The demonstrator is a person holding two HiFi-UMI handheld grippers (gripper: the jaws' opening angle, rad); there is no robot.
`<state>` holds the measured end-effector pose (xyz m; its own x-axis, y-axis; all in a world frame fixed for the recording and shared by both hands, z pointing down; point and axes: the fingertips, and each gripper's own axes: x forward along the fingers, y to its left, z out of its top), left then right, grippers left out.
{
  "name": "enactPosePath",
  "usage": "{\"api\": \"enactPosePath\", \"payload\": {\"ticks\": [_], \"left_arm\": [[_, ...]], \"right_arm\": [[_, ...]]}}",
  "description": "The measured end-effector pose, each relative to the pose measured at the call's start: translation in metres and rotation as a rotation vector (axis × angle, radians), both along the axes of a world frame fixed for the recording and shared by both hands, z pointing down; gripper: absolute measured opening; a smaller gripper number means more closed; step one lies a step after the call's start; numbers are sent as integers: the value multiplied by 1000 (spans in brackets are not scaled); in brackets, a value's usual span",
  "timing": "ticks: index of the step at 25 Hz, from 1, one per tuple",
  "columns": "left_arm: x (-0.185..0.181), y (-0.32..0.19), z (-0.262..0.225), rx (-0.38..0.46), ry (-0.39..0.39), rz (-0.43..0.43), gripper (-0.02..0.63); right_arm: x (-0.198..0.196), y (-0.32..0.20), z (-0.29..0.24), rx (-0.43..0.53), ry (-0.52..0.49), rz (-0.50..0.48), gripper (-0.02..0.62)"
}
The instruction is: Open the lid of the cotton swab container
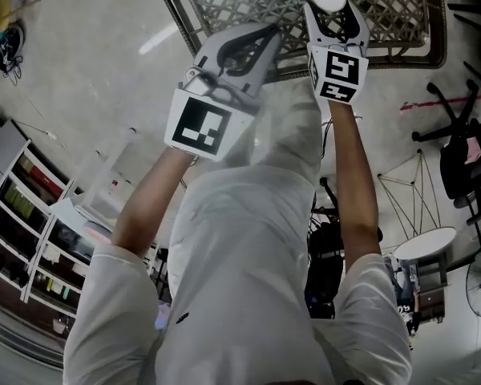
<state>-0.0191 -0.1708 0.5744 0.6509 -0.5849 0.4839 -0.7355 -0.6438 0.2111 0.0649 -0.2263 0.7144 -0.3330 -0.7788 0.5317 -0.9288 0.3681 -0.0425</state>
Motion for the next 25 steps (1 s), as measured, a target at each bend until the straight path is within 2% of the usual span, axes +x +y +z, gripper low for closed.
{"api": "enactPosePath", "payload": {"ticks": [12, 25], "left_arm": [[-13, 7, -4, 7, 14, -26, 5], [-10, 11, -5, 12, 8, -15, 5]], "right_arm": [[0, -8, 8, -27, 18, 56, 261], [5, -6, 0, -7, 38, 50, 230]]}}
